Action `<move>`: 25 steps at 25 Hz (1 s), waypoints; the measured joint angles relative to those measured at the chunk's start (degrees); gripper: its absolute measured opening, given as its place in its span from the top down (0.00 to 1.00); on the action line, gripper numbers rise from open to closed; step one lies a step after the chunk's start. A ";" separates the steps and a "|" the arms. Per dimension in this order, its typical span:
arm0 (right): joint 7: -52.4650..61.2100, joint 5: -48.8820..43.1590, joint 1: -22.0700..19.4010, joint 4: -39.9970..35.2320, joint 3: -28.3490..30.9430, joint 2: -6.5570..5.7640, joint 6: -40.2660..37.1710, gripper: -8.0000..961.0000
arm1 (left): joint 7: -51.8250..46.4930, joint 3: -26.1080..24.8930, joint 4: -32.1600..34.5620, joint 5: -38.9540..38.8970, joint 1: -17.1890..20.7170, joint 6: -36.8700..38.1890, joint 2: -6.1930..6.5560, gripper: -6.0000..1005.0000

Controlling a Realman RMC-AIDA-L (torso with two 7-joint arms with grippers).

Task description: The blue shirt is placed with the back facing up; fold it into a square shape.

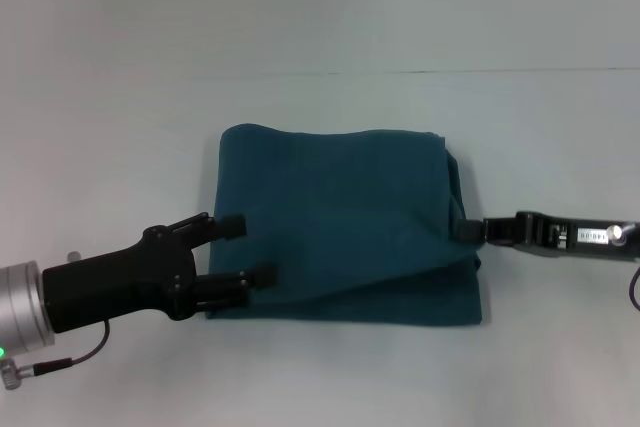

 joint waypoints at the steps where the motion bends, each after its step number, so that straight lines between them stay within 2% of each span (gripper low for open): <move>1: 0.00 -0.32 -0.12 0.28 0.01 0.01 0.65 0.99 | 0.01 0.01 -0.02 0.04 -0.05 -0.01 0.00 0.06; 5: -0.28 -0.67 -1.43 1.09 0.07 -0.48 2.63 0.99 | 0.03 0.01 -0.04 0.18 -0.13 -0.04 0.01 0.06; 10: -0.44 -0.55 -4.03 0.28 1.47 -1.37 4.62 0.84 | 0.29 -0.03 -0.06 0.08 -0.16 -0.05 0.01 0.06; 13: -0.21 -0.24 -4.16 0.21 3.45 -2.73 5.07 0.72 | 0.34 -0.03 0.00 0.07 -0.20 -0.07 0.02 0.06; 16: 2.07 -0.29 -2.41 0.29 4.22 -4.35 6.78 0.59 | 0.37 -0.03 0.00 0.04 -0.61 -0.46 0.02 0.06; 19: 5.86 -0.88 0.05 0.33 3.64 -5.37 8.22 0.33 | 0.38 -0.03 -0.05 -0.01 -1.04 -0.97 0.02 0.06; 20: 7.13 -1.46 0.89 0.48 3.33 -5.62 8.55 0.29 | 0.39 -0.04 -0.05 -0.05 -1.20 -1.26 0.02 0.06; 22: 9.53 -3.15 2.68 0.73 2.81 -5.78 9.18 0.21 | 0.44 -0.04 -0.06 -0.20 -1.31 -1.83 -0.03 0.06; 24: 11.82 -5.50 4.82 0.85 2.38 -5.36 10.20 0.14 | 0.51 -0.03 -0.06 -0.40 -1.33 -2.23 -0.15 0.06; 25: 12.37 -6.22 5.81 1.06 2.25 -5.01 11.04 0.14 | 0.53 -0.03 -0.06 -0.45 -1.33 -2.30 -0.25 0.06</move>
